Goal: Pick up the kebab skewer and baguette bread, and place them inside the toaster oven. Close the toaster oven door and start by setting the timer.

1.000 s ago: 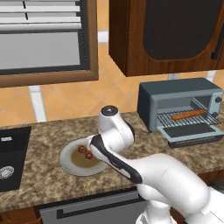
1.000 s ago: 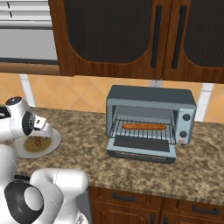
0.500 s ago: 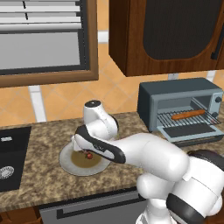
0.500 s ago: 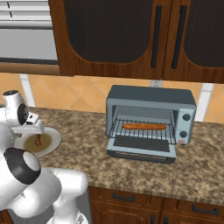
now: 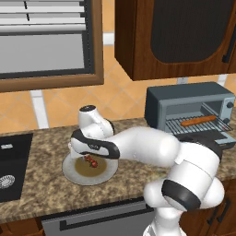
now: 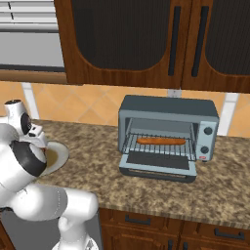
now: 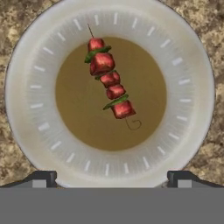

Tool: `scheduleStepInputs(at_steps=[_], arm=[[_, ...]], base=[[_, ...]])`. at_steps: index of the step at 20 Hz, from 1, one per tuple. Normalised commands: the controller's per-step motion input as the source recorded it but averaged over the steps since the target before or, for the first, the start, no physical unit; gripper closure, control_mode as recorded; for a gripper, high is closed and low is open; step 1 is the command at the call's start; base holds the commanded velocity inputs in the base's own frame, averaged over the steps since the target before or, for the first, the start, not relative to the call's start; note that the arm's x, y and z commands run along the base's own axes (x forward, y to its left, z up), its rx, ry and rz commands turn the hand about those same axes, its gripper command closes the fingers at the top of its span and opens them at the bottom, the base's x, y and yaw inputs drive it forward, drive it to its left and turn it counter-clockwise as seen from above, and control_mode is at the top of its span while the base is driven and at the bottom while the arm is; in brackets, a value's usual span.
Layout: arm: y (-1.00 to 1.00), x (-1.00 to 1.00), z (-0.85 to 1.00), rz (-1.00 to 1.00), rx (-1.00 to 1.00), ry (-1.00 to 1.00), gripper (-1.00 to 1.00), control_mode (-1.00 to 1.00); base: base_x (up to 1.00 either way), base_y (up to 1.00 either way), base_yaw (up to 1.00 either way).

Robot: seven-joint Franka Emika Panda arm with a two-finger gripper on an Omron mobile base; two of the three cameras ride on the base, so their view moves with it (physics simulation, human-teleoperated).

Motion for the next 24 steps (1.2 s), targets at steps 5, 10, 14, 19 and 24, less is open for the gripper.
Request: scheduleStepInputs(at_steps=[5, 10, 14, 19, 24], arm=[[0.00, 0.47, -0.38, 0.00, -0.01, 0.00, -1.00, -1.00], [0.13, 0.30, -0.42, 0.01, -0.03, 0.00, -1.00, -1.00], [0.17, 0.34, -0.31, 0.00, -0.03, 0.00, -1.00, -1.00], [0.04, 0.27, -0.20, 0.00, 0.00, 0.01, -1.00, -1.00], [0.00, 0.13, -0.22, 0.02, 0.00, 0.01, -1.00, -1.00]], base=[[0.00, 0.00, 0.00], [0.00, 0.00, 0.00], [0.00, 0.00, 0.00], [0.00, 0.00, 0.00], [0.00, 0.00, 0.00]])
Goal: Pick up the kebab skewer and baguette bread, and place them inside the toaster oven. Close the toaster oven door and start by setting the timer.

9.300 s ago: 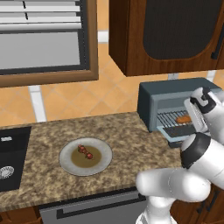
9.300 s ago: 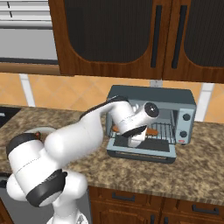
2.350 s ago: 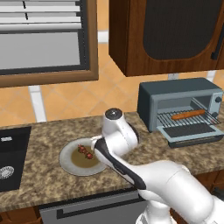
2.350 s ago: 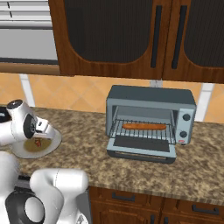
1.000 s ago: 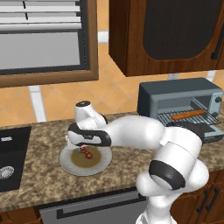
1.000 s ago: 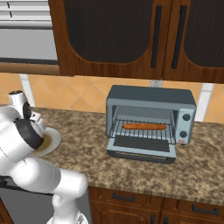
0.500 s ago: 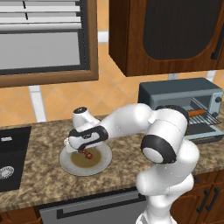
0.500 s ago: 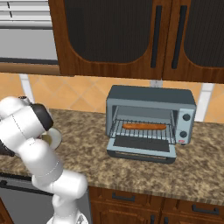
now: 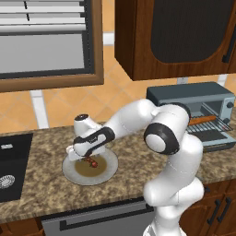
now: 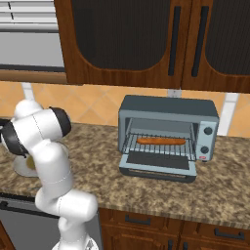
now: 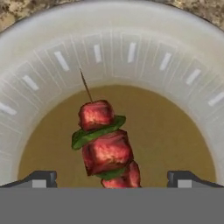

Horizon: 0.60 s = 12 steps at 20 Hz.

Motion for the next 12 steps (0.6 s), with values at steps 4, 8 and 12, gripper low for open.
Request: scheduleStepInputs(at_steps=[4, 8, 12], arm=[[0.00, 0.12, -0.33, 0.04, 0.00, 0.00, -1.00, -1.00], [0.00, 0.03, -0.29, 0.05, 0.00, 0.01, 1.00, -1.00], [0.00, 0.00, -0.13, 0.02, 0.00, 0.03, 1.00, -1.00]], base=[[0.00, 0.00, 0.00], [0.00, 0.00, 0.00], [0.00, 0.00, 0.00]])
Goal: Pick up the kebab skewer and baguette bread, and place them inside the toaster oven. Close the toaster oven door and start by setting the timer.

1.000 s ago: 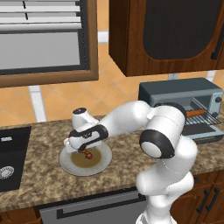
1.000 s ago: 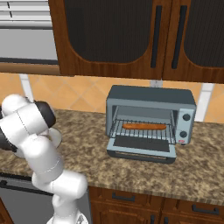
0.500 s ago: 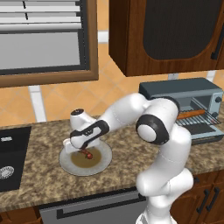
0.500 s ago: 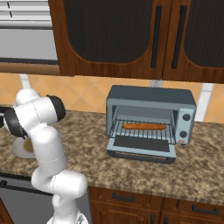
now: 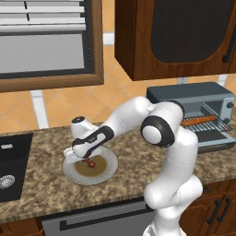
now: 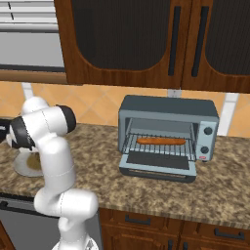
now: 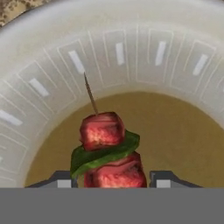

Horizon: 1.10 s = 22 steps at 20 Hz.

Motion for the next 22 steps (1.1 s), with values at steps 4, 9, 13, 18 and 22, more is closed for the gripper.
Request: scheduleStepInputs(at_steps=[4, 9, 13, 18, 22], arm=[[0.00, 0.00, 0.00, 0.00, 0.00, 0.01, 1.00, -1.00], [0.00, 0.00, 0.09, 0.00, 0.00, 0.00, 1.00, -1.00], [0.00, 0.00, 0.22, 0.00, 0.00, 0.00, 1.00, -1.00], [-0.01, -0.01, 0.27, 0.00, 0.00, 0.00, 1.00, -1.00], [-0.03, 0.00, 0.22, 0.00, 0.00, 0.00, 1.00, -1.00]], base=[[0.00, 0.00, 0.00], [0.00, 0.00, 0.00], [0.00, 0.00, 0.00], [0.00, 0.00, 0.00], [0.00, 0.00, 0.00]])
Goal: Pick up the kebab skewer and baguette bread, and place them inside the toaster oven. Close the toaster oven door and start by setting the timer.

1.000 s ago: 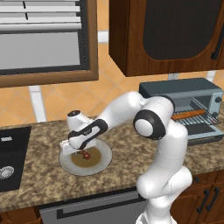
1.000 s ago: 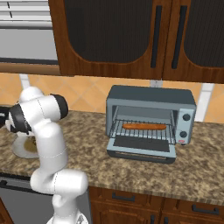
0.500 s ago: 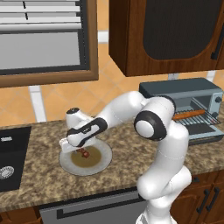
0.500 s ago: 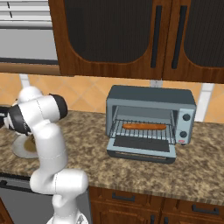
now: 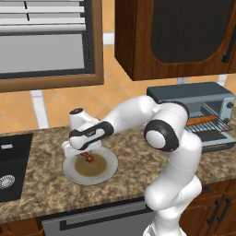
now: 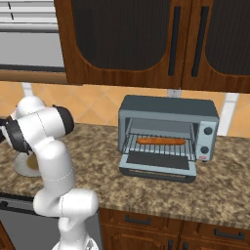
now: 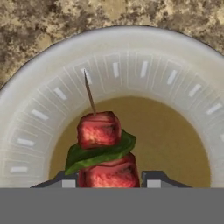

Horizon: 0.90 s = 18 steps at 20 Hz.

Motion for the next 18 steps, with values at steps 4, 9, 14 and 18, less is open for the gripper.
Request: scheduleStepInputs(at_steps=[4, 9, 14, 18], arm=[[-0.06, 0.00, 0.27, -0.03, 0.00, 0.00, 1.00, -1.00], [-0.18, -0.07, 0.17, -0.04, 0.00, 0.00, 1.00, -1.00], [-0.05, -0.11, 0.05, -0.08, 0.00, 0.00, 1.00, -1.00], [-0.05, -0.04, 0.07, -0.15, 0.00, 0.00, 1.00, -1.00]], base=[[0.00, 0.00, 0.00], [0.00, 0.00, 0.00], [0.00, 0.00, 0.00], [0.00, 0.00, 0.00]])
